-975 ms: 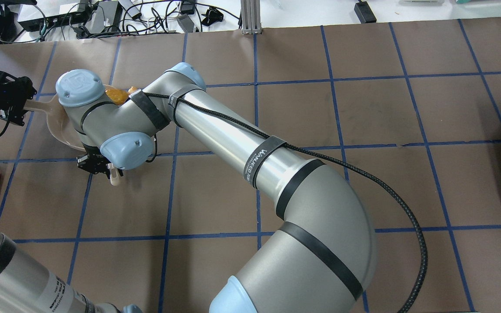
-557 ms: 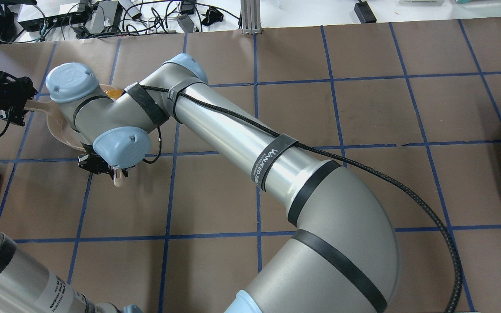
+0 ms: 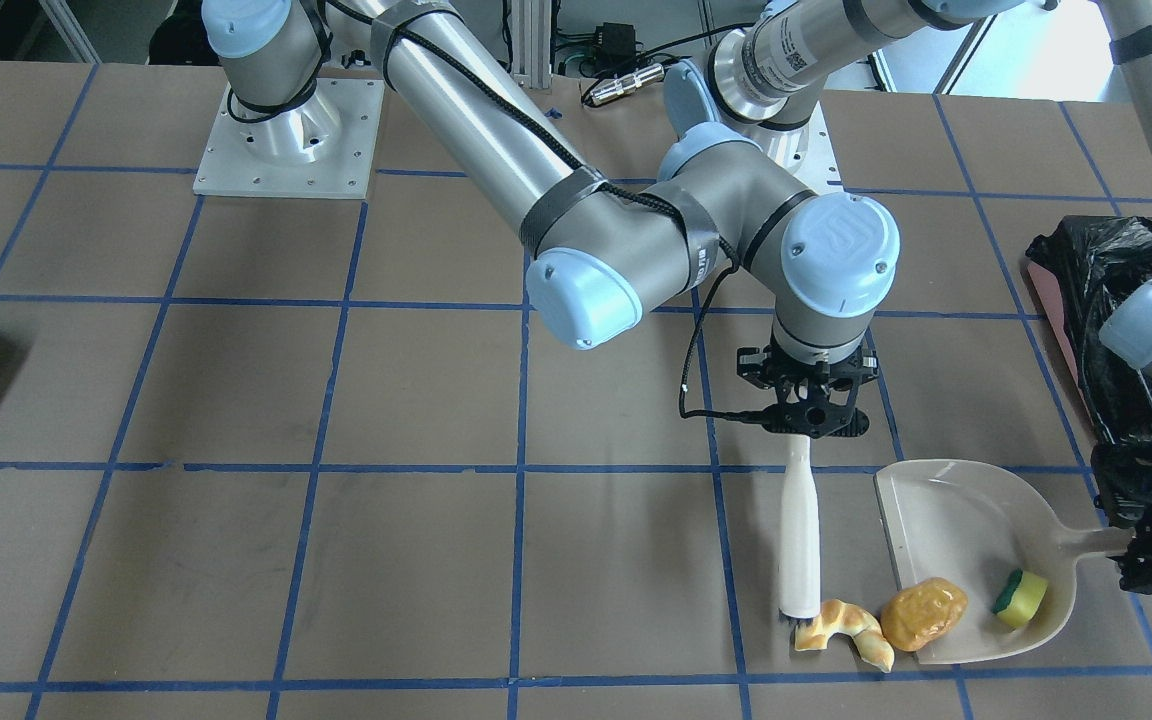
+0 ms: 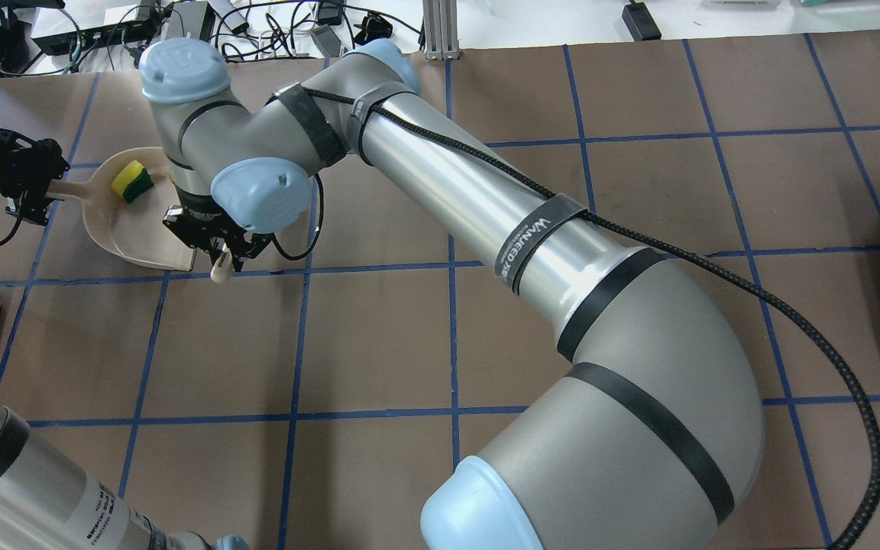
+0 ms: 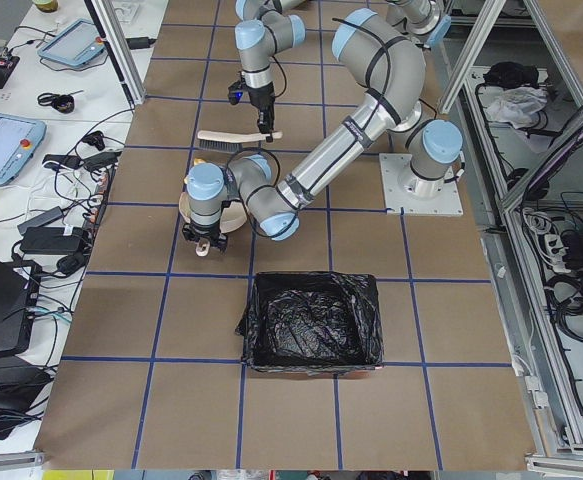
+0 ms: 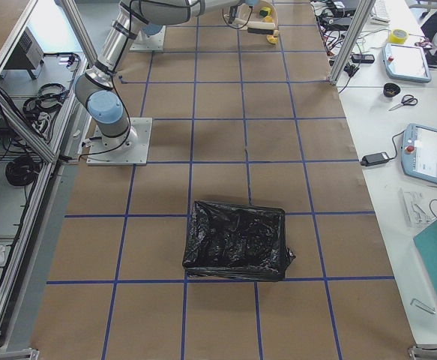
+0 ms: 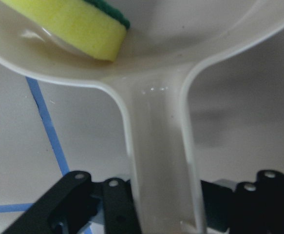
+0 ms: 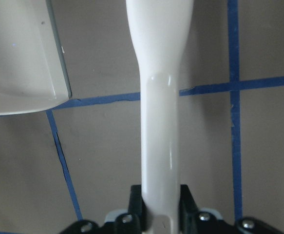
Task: Sweep and dump trash in nearest bin
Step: 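Sweep the croissant toy toward the dustpan with the right gripper's brush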
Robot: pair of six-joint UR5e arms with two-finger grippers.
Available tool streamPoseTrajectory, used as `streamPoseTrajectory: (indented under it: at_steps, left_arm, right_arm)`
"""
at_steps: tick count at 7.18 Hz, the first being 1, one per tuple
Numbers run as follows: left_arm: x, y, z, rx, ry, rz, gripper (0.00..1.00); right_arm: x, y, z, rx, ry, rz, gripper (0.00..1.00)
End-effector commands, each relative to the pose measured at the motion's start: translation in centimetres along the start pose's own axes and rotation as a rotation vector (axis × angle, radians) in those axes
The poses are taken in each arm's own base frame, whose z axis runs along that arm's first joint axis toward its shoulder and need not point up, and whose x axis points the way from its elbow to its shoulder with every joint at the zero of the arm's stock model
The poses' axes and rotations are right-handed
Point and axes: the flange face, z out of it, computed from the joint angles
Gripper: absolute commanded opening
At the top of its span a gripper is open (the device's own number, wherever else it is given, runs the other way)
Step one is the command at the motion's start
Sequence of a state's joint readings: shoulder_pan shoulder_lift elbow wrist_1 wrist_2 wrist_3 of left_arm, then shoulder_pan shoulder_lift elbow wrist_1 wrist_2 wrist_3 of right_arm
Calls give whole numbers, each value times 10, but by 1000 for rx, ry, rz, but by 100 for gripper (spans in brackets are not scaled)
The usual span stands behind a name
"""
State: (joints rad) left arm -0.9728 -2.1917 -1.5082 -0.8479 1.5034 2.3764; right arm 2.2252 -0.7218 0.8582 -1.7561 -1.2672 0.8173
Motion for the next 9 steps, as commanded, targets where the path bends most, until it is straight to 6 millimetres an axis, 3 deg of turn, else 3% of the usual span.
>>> streamPoseTrajectory:
  at_steps: [1, 2, 5, 9]
  left_arm:
    - [1, 0, 10, 7, 11, -18, 0]
    - [1, 0, 11, 8, 12, -20, 0]
    - [1, 2, 18, 4, 10, -29, 0]
    - [1, 2, 19, 4, 10, -41, 0]
  right_arm:
    - [10, -25, 0, 19, -25, 134, 0]
    - [6, -44, 28, 67, -66, 207, 0]
    - [-10, -75, 46, 141, -91, 279, 0]
    - [-10, -77, 56, 135, -77, 169, 0]
